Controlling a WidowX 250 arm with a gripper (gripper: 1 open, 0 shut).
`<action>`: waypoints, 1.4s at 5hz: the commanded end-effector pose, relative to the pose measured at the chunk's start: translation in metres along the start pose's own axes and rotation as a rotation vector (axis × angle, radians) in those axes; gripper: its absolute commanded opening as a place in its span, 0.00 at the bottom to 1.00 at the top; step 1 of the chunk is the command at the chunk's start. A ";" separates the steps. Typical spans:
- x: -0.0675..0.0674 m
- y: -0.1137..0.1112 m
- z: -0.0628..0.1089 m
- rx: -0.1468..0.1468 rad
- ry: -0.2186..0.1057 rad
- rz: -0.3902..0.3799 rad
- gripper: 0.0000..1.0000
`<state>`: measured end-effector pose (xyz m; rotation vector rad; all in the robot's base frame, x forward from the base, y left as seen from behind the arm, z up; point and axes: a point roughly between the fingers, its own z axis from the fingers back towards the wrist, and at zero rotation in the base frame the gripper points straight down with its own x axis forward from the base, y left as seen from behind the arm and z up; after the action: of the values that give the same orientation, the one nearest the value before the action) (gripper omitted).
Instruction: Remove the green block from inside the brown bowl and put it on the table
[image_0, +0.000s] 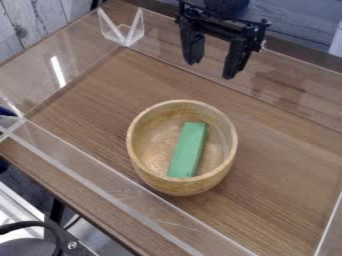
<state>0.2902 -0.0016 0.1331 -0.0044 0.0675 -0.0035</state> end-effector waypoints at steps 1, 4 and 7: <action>-0.009 0.002 -0.010 0.008 0.028 -0.009 1.00; -0.039 0.014 -0.048 0.017 0.076 -0.024 1.00; -0.038 0.014 -0.072 0.011 0.114 -0.027 1.00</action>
<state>0.2416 0.0103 0.0557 0.0046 0.2183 -0.0373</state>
